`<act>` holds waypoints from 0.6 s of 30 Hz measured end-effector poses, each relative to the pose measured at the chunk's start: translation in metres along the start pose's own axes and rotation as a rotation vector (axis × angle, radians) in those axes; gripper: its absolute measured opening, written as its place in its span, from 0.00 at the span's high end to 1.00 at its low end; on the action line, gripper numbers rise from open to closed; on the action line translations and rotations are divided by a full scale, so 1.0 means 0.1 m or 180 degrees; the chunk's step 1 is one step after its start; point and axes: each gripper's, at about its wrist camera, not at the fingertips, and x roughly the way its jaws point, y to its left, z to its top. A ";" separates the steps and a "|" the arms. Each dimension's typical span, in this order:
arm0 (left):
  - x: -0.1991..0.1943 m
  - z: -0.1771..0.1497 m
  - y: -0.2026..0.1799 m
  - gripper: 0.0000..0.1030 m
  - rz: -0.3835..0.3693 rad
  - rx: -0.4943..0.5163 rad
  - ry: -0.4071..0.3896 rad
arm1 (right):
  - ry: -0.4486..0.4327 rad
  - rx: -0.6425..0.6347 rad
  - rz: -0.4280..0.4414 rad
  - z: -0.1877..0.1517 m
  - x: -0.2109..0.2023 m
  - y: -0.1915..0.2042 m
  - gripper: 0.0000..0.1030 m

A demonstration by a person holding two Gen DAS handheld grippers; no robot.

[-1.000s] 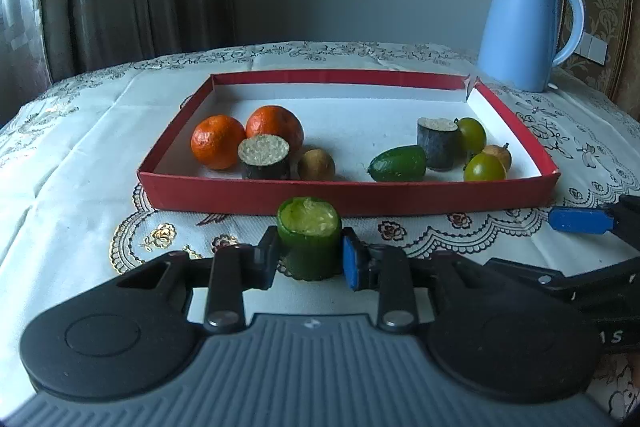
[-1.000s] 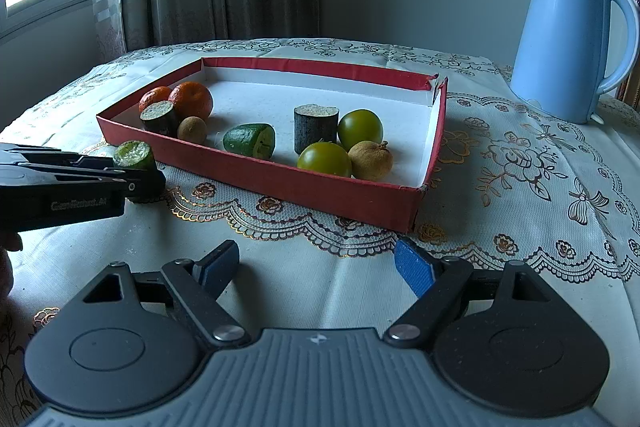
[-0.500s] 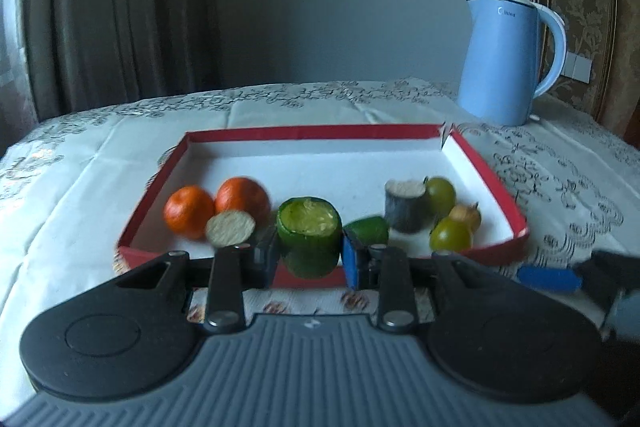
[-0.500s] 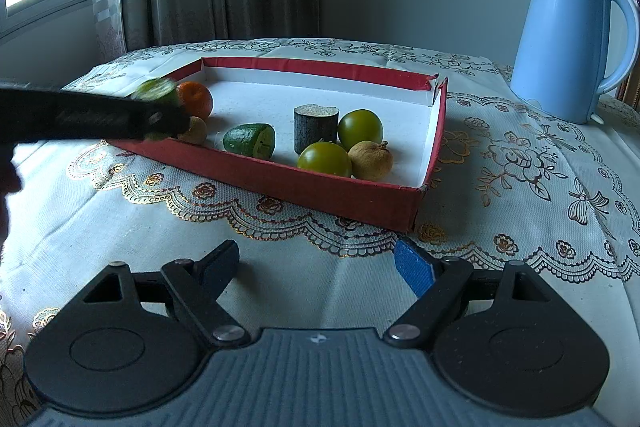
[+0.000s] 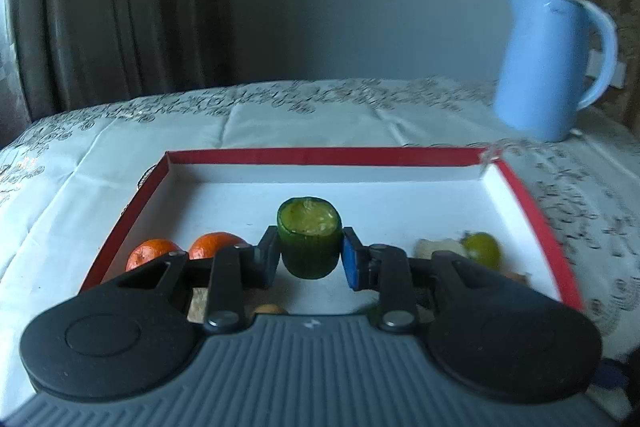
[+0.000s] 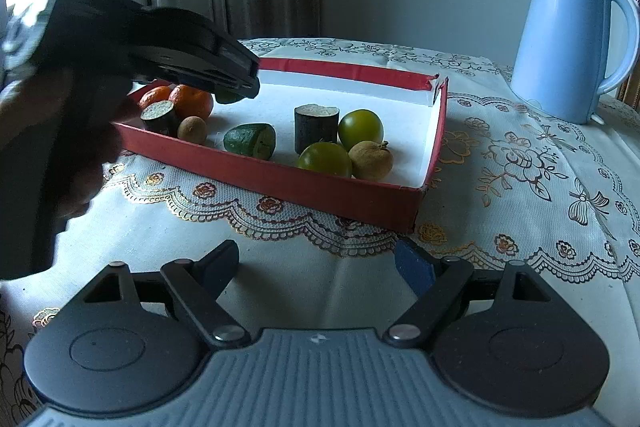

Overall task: Organize fruits
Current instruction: 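Lower the cucumber piece into the tray and open the left gripper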

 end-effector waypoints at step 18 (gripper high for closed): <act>0.25 -0.03 0.00 0.71 0.0135 -0.0071 0.0072 | 0.0008 0.0000 -0.0004 0.00 0.01 0.01 0.16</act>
